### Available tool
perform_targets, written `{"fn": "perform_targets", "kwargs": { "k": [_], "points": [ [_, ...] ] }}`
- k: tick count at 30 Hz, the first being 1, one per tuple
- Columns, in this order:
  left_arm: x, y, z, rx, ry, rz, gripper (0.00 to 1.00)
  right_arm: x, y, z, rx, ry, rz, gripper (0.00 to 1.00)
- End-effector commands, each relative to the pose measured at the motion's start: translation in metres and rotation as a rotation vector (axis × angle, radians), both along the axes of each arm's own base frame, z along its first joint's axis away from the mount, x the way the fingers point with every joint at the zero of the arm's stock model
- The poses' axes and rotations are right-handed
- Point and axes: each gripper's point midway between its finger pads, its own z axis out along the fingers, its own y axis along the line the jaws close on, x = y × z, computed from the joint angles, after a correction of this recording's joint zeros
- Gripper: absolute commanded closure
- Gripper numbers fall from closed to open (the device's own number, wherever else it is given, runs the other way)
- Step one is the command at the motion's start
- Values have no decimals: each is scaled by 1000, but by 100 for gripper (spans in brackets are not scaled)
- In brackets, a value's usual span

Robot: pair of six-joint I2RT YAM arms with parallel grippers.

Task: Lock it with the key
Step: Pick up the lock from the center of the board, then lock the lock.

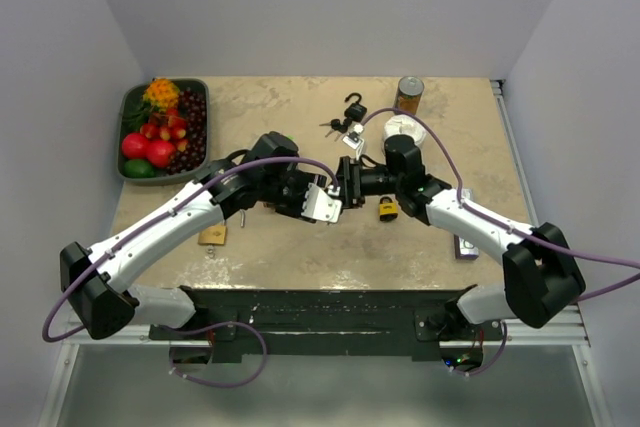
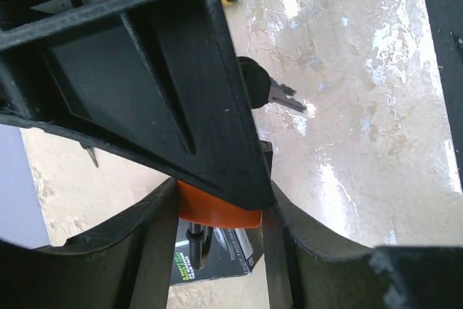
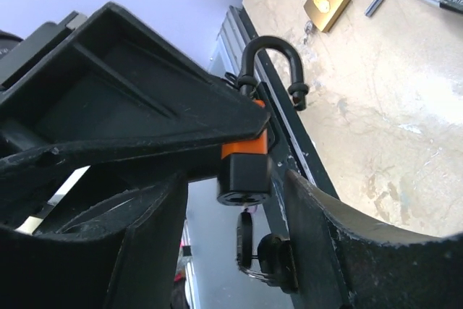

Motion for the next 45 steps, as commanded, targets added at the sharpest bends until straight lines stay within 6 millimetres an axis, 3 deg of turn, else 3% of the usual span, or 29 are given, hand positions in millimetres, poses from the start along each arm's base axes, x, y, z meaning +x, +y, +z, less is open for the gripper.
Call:
{"fn": "perform_targets", "kwargs": {
  "k": [1,9,10,11,13,15,17,19,20,21,22,24,25,29,34,38,45],
  "points": [
    [-1,-11,32,-108,-59,-12,100,7,0,9,49,1,-20,41],
    [4,-15,31,-116,-60,5,100,6,-3,1,34,-25,-22,51],
    [4,-15,31,-117,-61,7,100,4,-4,1,32,-28,-18,57],
    [5,-15,31,-118,-61,10,100,3,-5,1,32,-35,-17,70],
    [5,-15,30,-118,-55,16,100,0,-5,0,31,-34,-2,86],
    [6,-14,27,-112,-41,34,77,-2,-6,2,33,-41,10,100],
    [4,-10,24,-107,-23,50,44,-1,-7,7,37,-81,20,100],
    [6,-2,27,-132,-15,86,27,2,-9,14,42,-116,19,100],
    [5,0,29,-164,15,98,7,2,-11,17,48,-148,26,100],
    [6,4,35,-196,26,106,1,2,-12,24,53,-172,28,100],
    [15,19,45,-239,30,150,1,3,-14,27,54,-197,29,100],
    [7,25,57,-325,97,120,1,0,-17,34,55,-264,50,100],
    [11,38,63,-348,100,144,1,-1,-19,36,57,-289,56,100],
    [-13,48,57,-372,219,88,3,-8,-22,50,83,-419,94,100],
    [-23,42,52,-429,343,107,13,-13,-28,67,93,-611,124,100],
    [-26,37,56,-465,337,67,19,-22,-30,80,110,-698,191,100],
    [-31,29,56,-480,348,26,33,-24,-31,84,61,-905,236,100]
  ]
}}
